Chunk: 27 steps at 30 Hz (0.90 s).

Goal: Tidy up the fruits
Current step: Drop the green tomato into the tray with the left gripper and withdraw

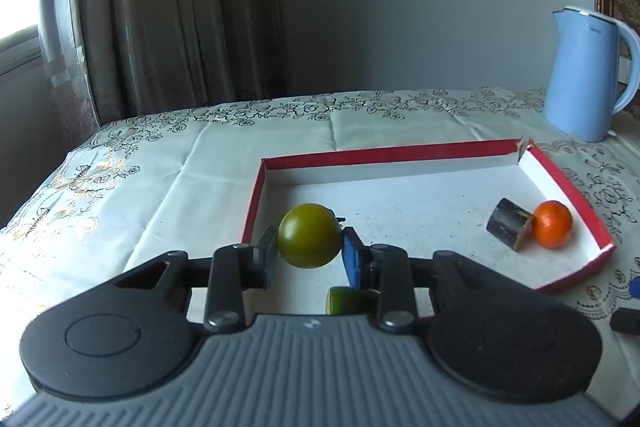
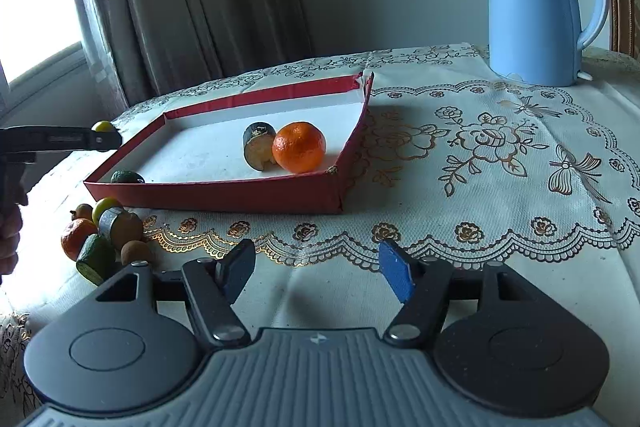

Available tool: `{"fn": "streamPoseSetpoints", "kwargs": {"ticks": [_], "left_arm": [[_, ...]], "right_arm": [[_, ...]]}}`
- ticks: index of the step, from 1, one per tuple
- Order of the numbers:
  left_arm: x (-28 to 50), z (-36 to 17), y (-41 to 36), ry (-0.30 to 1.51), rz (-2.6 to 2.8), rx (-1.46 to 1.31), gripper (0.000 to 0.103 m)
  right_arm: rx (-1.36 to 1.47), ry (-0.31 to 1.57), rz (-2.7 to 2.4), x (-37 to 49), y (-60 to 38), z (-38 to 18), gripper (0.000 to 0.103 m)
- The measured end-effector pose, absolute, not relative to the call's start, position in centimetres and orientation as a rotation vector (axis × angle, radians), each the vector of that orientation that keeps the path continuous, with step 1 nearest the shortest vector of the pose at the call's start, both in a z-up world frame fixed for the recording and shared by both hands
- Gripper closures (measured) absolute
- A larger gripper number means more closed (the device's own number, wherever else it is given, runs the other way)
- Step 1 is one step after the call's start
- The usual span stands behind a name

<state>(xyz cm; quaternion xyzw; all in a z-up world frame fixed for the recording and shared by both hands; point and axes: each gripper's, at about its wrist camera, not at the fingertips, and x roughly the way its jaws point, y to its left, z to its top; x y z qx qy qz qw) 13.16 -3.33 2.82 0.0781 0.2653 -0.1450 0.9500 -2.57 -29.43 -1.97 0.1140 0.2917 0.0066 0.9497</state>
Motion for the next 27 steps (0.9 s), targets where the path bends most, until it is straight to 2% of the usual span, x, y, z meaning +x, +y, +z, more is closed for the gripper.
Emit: {"fn": "streamPoseSetpoints", "kwargs": {"ticks": [14,16,17,20,26,27], "left_arm": [[14.5,0.7,-6.8,0.585,-0.313,0.201,0.072],[14.2,0.9,-6.6,0.57,-0.304,0.2,0.067],[14.0,1.1,-6.4,0.562,-0.3,0.197,0.062],[12.9,2.0,-5.7,0.524,-0.282,0.192,0.036],[9.5,3.3,-2.0,0.489,-0.232,0.157,0.035],[8.8,3.3,-1.0,0.488,-0.215,0.146,0.028]], "right_arm": [[0.31,0.58,0.045,-2.6,-30.5,-2.0,0.032],[0.316,0.579,0.047,-2.6,-30.6,-2.1,0.032],[0.317,0.579,0.047,-2.6,-30.6,-2.1,0.032],[0.317,0.579,0.048,-2.6,-30.6,-2.1,0.032],[0.333,0.575,0.051,-2.6,-30.8,-2.1,0.032],[0.333,0.574,0.051,-2.7,-30.8,-2.1,0.032]]}}
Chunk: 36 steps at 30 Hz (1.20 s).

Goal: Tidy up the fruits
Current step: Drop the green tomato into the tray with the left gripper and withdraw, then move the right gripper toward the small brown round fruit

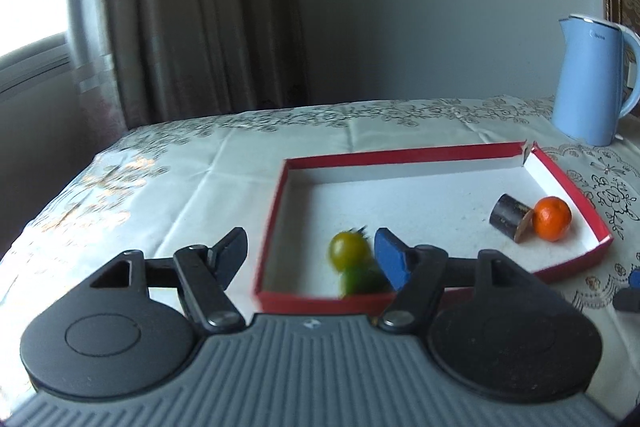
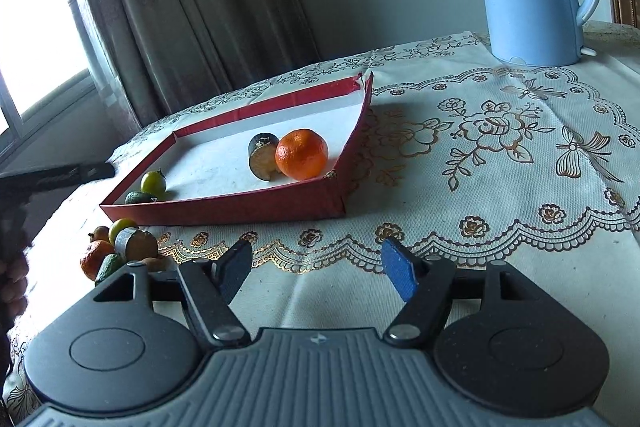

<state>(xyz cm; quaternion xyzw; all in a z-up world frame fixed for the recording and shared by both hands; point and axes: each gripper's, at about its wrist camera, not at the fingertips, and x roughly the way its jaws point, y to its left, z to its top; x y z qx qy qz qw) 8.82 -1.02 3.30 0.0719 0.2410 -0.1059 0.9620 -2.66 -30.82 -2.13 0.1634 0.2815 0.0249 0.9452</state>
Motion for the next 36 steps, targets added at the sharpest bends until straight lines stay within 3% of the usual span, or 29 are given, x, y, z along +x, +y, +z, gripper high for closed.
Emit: {"fn": "streamPoseSetpoints", "kwargs": {"ticks": [2,3,13,32,36], "left_arm": [[7.3,3.0,1.1,0.489,-0.147,0.112,0.013],[6.4,2.7,2.2,0.487,-0.12,0.092,0.01],[2.2,-0.9,6.9,0.554,-0.021,0.137,0.0],[3.2,-2.4,7.4,0.681,-0.081,0.084,0.0],[3.2,-2.4,7.3,0.678,-0.079,0.088,0.0]], "right_arm": [[0.328,0.573,0.049,-2.7,-30.8,-2.1,0.032],[0.323,0.572,0.048,-2.7,-30.7,-2.1,0.032],[0.142,0.576,0.062,-2.8,-27.7,-1.6,0.032],[-0.093,0.602,0.228,-0.8,-17.9,-0.6,0.032],[-0.123,0.613,0.242,-0.2,-17.0,-0.9,0.042]]}}
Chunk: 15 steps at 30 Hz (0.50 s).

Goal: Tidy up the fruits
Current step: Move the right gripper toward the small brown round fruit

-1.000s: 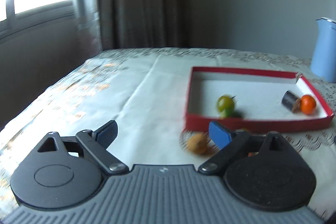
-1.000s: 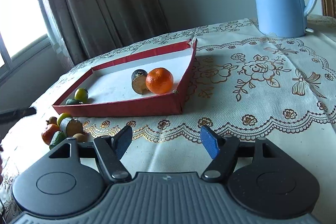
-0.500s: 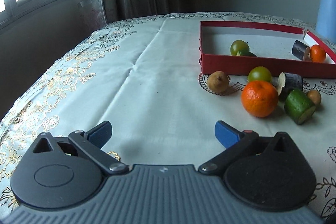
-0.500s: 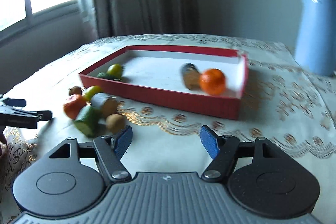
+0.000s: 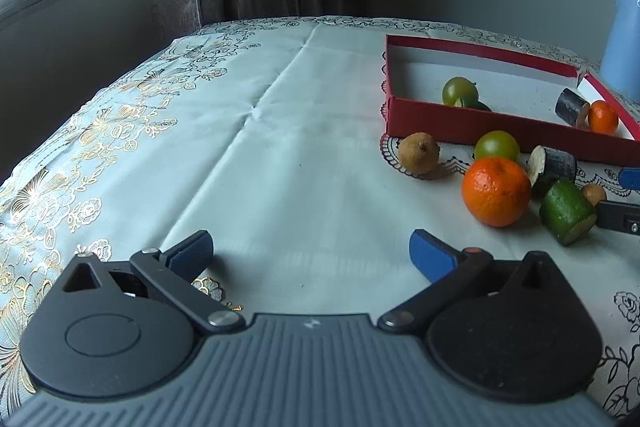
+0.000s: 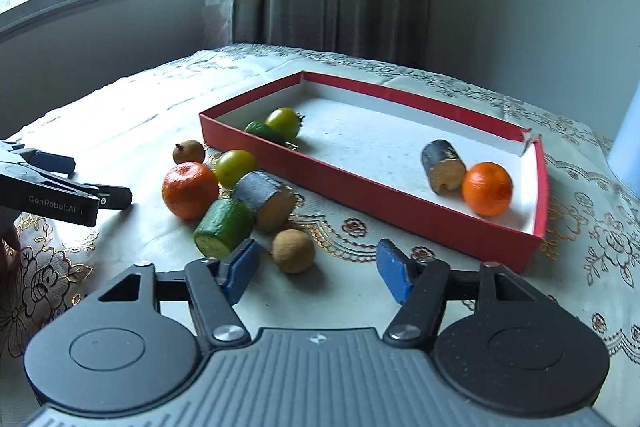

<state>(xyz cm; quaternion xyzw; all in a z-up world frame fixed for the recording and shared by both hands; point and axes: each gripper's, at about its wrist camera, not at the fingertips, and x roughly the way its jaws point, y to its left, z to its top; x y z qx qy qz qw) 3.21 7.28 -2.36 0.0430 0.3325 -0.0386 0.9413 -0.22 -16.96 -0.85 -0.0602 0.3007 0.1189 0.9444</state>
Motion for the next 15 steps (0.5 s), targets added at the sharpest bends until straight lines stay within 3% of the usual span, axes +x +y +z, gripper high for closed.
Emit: {"fn": "streamPoseSetpoints", "kwargs": {"ticks": [6,15], "left_arm": [[3.2,-2.4,7.3,0.679,-0.08,0.084,0.0],[3.2,-2.4,7.2,0.676,-0.076,0.09,0.0]], "right_arm": [[-0.147,0.642,0.25,0.9,-16.2,-1.7,0.054],[-0.107,0.656,0.268,1.6,-16.6,-1.8,0.058]]}}
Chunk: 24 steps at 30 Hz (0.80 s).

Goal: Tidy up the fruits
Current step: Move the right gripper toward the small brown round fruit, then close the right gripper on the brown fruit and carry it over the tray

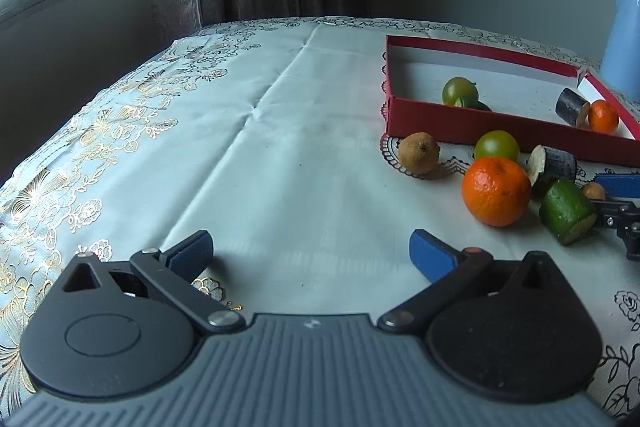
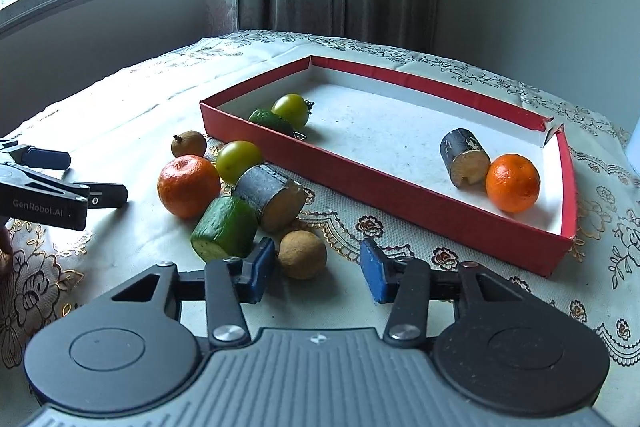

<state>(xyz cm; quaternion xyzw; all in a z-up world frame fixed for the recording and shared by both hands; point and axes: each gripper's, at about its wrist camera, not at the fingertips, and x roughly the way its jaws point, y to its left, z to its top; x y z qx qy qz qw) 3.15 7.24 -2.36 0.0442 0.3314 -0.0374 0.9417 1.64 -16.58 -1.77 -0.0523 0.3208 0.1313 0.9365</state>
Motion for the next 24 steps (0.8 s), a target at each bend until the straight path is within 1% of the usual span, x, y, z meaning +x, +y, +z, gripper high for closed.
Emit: {"fn": "streamPoseSetpoints", "kwargs": {"ticks": [7,8,9,10,12,24], "left_arm": [[3.07,-2.4,7.09,0.67,-0.071,0.102,0.0],[3.05,-2.4,7.05,0.669,-0.07,0.105,0.0],[3.03,-2.41,7.02,0.668,-0.069,0.107,0.0],[2.99,-2.4,6.99,0.667,-0.068,0.109,0.0],[2.95,-2.38,6.93,0.665,-0.066,0.114,0.0],[2.89,-2.39,6.87,0.661,-0.064,0.121,0.0]], "right_arm": [[-0.108,0.652,0.264,1.72,-16.37,-1.76,0.062],[-0.108,0.652,0.261,1.72,-16.38,-1.76,0.064],[-0.107,0.651,0.261,1.69,-16.4,-1.76,0.07],[-0.1,0.651,0.275,1.68,-16.43,-1.76,0.074],[-0.098,0.65,0.274,1.66,-16.33,-1.74,0.078],[-0.074,0.625,0.259,1.39,-16.6,-1.3,0.079]]}}
